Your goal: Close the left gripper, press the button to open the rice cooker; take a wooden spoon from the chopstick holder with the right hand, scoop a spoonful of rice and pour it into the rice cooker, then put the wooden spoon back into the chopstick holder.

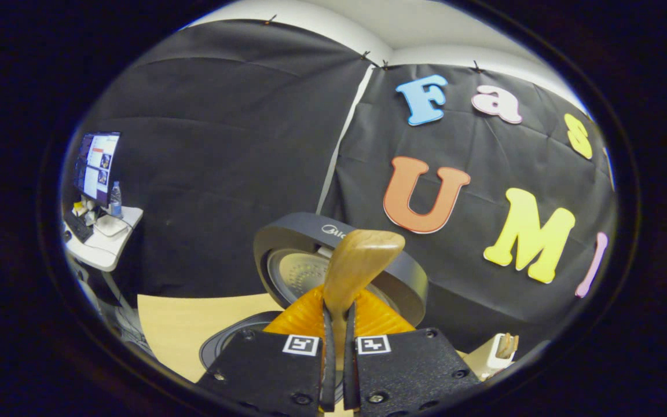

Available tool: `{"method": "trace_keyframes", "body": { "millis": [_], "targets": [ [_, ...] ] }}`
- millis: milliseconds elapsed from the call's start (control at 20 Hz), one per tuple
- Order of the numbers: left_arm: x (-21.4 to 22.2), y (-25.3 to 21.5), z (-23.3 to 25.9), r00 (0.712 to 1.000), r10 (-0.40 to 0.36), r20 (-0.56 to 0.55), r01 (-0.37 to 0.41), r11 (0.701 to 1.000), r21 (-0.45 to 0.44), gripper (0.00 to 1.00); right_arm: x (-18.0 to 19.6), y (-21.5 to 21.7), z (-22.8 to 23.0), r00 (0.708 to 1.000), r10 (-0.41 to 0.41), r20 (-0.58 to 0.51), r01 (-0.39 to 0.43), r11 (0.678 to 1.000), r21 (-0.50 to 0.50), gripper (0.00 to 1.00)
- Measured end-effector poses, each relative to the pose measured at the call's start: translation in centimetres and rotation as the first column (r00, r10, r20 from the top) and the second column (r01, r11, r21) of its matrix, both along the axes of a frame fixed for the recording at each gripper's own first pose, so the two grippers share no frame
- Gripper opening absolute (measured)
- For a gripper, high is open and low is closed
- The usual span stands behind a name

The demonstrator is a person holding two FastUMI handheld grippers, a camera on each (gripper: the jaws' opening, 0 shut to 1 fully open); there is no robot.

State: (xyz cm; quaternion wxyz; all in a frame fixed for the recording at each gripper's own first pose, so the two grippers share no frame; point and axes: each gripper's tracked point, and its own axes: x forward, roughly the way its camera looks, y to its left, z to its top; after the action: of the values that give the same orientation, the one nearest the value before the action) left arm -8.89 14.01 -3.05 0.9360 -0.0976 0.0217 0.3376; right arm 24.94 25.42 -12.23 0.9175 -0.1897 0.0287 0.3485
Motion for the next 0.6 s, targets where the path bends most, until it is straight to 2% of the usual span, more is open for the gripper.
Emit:
{"method": "trace_keyframes", "body": {
  "millis": [250, 600],
  "targets": [
    [0.2, 0.1, 0.2, 1.000, -0.005, 0.006, 0.005, 1.000, 0.001, 0.95, -0.1, -0.1, 0.2, 1.000, 0.007, -0.003, -0.007, 1.000, 0.004, 0.11],
    [1.7, -0.4, 0.9, 1.000, -0.027, 0.014, 0.027, 1.000, 0.003, 0.94, -1.0, -2.5, 1.6, 0.987, 0.001, -0.161, 0.025, 0.987, 0.161, 0.11]
  ]
}}
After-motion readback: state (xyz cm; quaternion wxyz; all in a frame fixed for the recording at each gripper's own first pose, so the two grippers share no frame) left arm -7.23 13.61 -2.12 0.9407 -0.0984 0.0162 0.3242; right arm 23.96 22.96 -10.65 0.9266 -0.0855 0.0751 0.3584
